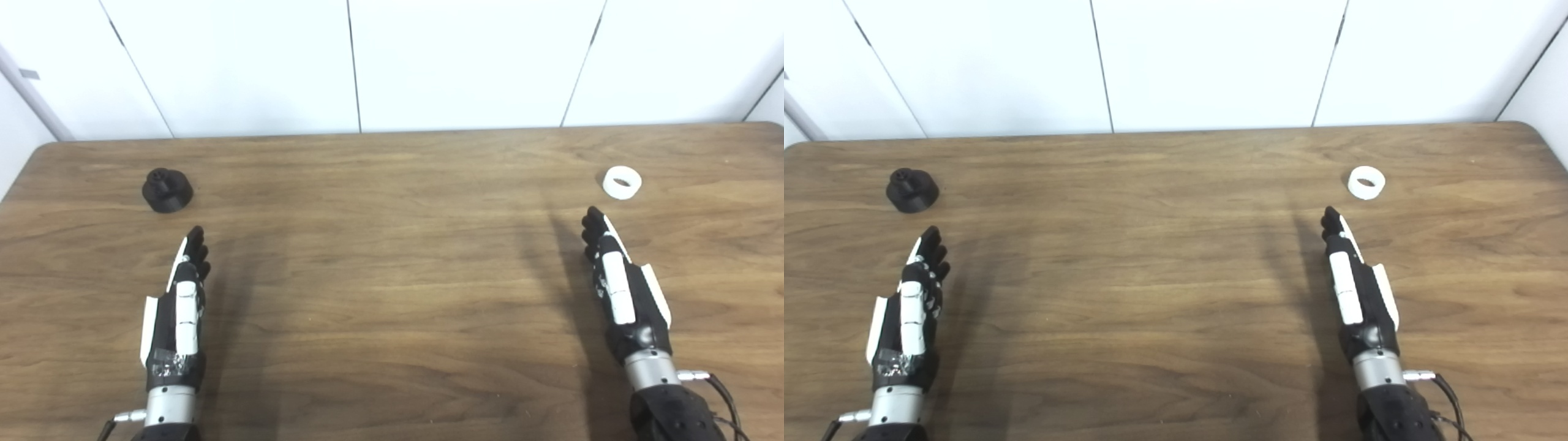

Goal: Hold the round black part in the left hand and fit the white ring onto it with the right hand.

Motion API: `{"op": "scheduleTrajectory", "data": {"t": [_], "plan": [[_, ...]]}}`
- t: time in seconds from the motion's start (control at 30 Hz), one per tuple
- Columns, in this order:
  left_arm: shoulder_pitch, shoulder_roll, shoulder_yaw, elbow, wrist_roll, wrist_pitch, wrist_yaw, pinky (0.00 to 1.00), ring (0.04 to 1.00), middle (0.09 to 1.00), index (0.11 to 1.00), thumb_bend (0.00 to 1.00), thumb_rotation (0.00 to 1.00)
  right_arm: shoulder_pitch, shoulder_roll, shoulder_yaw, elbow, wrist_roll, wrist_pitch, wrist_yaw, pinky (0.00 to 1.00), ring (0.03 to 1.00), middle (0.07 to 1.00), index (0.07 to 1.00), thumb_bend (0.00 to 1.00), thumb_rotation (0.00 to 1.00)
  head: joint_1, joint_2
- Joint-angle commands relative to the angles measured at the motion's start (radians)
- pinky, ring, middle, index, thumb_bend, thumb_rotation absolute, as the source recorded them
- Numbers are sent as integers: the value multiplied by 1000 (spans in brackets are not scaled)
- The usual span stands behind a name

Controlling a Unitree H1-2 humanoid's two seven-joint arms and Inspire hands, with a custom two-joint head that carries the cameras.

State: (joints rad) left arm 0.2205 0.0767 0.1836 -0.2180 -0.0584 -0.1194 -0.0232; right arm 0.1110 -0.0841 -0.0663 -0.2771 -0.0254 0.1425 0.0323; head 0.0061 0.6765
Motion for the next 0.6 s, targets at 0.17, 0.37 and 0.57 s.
{"op": "scheduleTrajectory", "data": {"t": [0.17,0.37,0.57], "plan": [[29,14,-1,-23,7,-29,0,1000,1000,1000,978,493,987,-5,5,0,-34,2,-48,-9,1000,974,964,958,537,1000,-2,-2],[28,15,-1,-23,-1,-29,-5,1000,1000,1000,978,471,989,-10,6,-1,-29,2,-47,-11,1000,968,959,952,556,1000,13,-8],[32,7,-14,-4,18,-59,-5,1000,1000,1000,975,447,978,-2,-5,-8,-32,16,-32,-1,1000,979,966,959,557,1000,124,-53]]}}
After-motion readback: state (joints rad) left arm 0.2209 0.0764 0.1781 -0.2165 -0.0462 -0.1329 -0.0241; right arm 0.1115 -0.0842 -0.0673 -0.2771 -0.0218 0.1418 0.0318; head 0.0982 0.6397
